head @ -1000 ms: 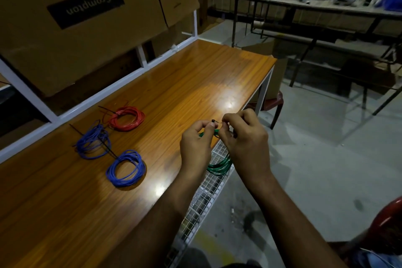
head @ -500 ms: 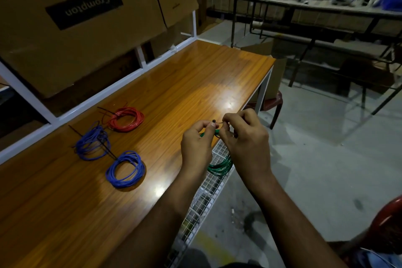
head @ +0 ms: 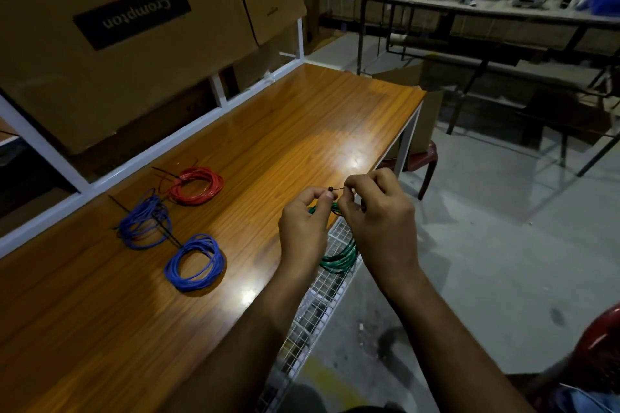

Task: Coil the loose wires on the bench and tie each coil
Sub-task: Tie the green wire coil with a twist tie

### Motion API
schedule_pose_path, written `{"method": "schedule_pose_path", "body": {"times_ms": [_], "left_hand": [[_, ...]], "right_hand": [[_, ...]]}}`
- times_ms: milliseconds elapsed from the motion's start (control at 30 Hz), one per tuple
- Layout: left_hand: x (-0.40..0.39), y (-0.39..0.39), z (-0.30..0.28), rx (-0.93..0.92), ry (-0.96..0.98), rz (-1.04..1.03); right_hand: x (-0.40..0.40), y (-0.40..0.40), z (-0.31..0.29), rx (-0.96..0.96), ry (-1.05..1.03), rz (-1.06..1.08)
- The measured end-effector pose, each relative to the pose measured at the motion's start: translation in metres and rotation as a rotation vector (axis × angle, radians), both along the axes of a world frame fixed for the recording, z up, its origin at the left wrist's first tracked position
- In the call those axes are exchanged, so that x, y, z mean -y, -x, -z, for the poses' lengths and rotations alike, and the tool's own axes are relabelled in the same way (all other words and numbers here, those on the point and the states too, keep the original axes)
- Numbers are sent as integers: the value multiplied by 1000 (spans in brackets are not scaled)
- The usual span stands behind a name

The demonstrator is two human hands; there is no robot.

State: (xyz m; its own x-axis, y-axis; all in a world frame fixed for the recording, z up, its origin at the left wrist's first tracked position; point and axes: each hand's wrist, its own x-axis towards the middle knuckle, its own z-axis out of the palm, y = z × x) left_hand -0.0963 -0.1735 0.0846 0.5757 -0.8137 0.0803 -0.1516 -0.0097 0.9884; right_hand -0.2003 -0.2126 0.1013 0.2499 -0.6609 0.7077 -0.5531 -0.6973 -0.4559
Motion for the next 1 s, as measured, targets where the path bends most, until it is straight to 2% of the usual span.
{"method": "schedule_pose_path", "body": {"times_ms": [533,1000], "left_hand": [[-5,4,1,-28,-2,-2],[-10,5,1,49,-7,-6]], "right_hand": [[0,6,2,-14,-24,-11],[-4,7,-1,-27,-58,-22]]}}
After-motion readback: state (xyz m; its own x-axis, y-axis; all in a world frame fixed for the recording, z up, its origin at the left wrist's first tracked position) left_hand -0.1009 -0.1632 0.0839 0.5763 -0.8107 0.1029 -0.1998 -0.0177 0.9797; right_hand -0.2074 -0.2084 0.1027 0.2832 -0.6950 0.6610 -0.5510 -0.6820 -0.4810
